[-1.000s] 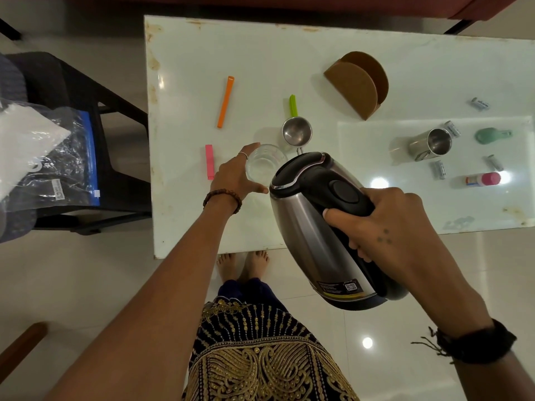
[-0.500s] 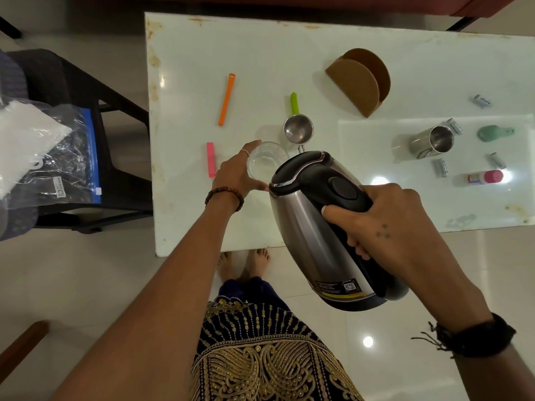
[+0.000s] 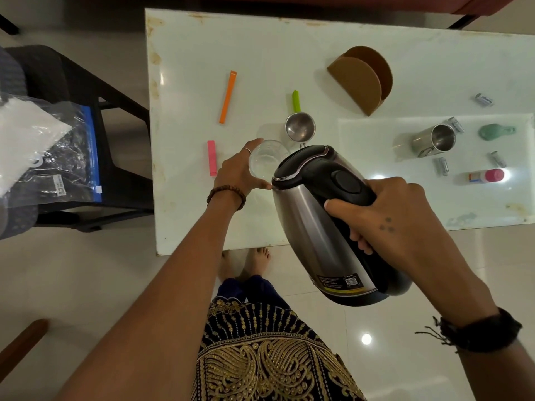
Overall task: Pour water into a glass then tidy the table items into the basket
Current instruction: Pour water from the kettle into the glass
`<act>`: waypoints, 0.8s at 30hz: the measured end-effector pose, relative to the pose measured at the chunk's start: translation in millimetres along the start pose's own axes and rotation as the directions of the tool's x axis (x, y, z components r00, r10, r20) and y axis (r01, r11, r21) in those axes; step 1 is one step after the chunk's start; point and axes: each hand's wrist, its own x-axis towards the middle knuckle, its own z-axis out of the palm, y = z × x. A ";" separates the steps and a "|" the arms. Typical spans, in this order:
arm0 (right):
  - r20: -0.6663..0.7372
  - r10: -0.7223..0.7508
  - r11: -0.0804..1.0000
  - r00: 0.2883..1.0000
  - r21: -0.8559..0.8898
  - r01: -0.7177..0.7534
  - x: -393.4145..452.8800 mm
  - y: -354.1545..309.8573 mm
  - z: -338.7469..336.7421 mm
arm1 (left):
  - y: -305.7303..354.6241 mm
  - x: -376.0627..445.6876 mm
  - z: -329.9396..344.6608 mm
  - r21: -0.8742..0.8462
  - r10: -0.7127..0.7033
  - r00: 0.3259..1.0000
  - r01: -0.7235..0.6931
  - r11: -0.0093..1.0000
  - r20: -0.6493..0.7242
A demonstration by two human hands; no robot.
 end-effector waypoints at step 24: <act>0.016 0.022 0.999 1.000 0.042 -0.023 1.9 -5.4 -0.7 | 1.4 -1.8 -0.4 0.010 0.010 1.000 -0.010 1.000 0.000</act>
